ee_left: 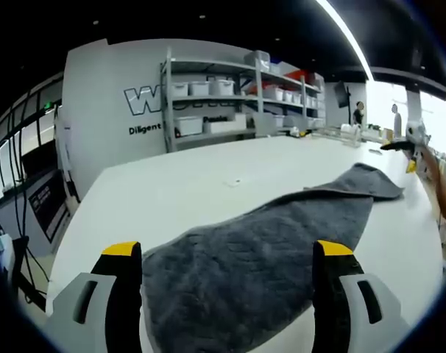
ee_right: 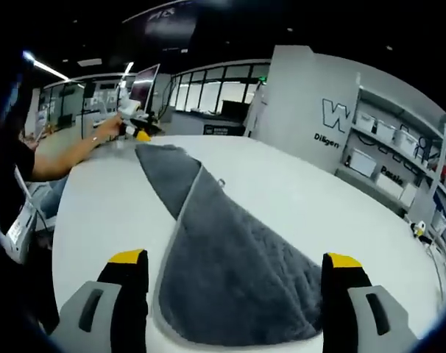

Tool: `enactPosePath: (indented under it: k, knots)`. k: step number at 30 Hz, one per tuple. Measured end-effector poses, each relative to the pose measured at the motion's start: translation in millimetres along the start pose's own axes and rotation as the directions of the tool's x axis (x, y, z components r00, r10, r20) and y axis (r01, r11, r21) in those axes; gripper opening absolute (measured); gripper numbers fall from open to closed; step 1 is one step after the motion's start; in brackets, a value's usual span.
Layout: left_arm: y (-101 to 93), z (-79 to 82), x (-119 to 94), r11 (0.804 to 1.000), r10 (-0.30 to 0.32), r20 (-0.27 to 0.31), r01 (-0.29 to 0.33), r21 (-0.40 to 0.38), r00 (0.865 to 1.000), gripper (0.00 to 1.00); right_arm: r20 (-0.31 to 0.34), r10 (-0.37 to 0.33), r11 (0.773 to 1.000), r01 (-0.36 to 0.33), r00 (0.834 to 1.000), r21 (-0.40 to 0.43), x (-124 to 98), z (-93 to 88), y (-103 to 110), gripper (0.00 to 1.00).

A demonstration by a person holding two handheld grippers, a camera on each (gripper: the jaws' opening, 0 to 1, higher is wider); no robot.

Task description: Open the folded towel by lifting each exposed corner and separating the folded layers until the towel lies flat within the target outline without major curled edges

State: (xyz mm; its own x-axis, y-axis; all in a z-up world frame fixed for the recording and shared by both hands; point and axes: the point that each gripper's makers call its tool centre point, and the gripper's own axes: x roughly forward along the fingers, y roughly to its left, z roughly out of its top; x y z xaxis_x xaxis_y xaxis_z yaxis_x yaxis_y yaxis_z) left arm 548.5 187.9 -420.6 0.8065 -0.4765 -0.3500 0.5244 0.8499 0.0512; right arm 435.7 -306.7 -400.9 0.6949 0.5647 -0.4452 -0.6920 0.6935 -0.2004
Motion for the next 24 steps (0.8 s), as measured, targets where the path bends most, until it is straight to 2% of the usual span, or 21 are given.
enactPosePath:
  k: [2,4,7,9,13,16,18,19,20,22,24]
  knots:
    - [0.3,-0.7,-0.1,1.0,0.001,-0.002,-0.001,0.001,1.0,0.95,0.005,-0.011,1.0,0.011,1.0,0.027,11.9,11.2,-3.5,0.99]
    - [0.5,-1.9,0.3,1.0,0.001,-0.006,-0.001,-0.002,1.0,0.95,0.002,0.006,0.999,-0.006,1.0,0.036,22.3,20.2,-3.3,0.99]
    - [-0.7,-3.1,0.8,1.0,-0.002,-0.009,0.002,-0.003,1.0,0.95,0.025,0.034,0.999,-0.035,0.999,0.012,38.9,38.8,3.9,0.95]
    - [-0.1,-3.8,1.3,1.0,-0.001,-0.013,0.001,-0.002,1.0,0.95,0.027,0.033,0.999,-0.034,0.999,0.015,52.7,50.3,5.6,0.99]
    - [-0.6,-7.3,2.3,1.0,0.002,-0.023,-0.002,-0.001,1.0,0.95,0.016,0.039,0.999,-0.039,0.999,0.034,73.4,62.8,7.0,0.99]
    - [1.1,-8.5,2.5,1.0,0.004,-0.029,-0.004,-0.002,1.0,0.95,0.042,0.039,0.997,-0.041,0.998,0.061,86.7,70.8,6.5,0.99]
    - [0.3,-9.4,1.6,1.0,0.005,-0.03,-0.005,-0.003,1.0,0.95,0.042,0.036,0.995,-0.04,0.998,0.089,93.6,67.1,7.8,0.99]
    - [-0.2,-9.5,1.0,1.0,0.005,-0.03,-0.006,-0.002,1.0,0.95,-0.004,0.051,0.995,-0.05,0.999,0.085,93.2,57.7,9.3,0.99]
    - [-1.3,-10.0,0.4,1.0,0.006,-0.03,-0.006,0.0,1.0,0.95,-0.009,0.049,0.995,-0.048,0.999,0.082,93.0,56.0,9.1,0.99]
    - [-3.4,-11.0,-0.8,1.0,0.007,-0.03,-0.007,0.002,1.0,0.95,0.006,0.019,0.996,-0.019,1.0,0.089,91.3,49.4,6.2,0.99]
    - [-3.5,-11.3,-0.8,1.0,0.008,-0.029,-0.008,0.001,1.0,0.95,0.002,0.02,0.995,-0.02,1.0,0.096,89.9,44.0,3.9,0.99]
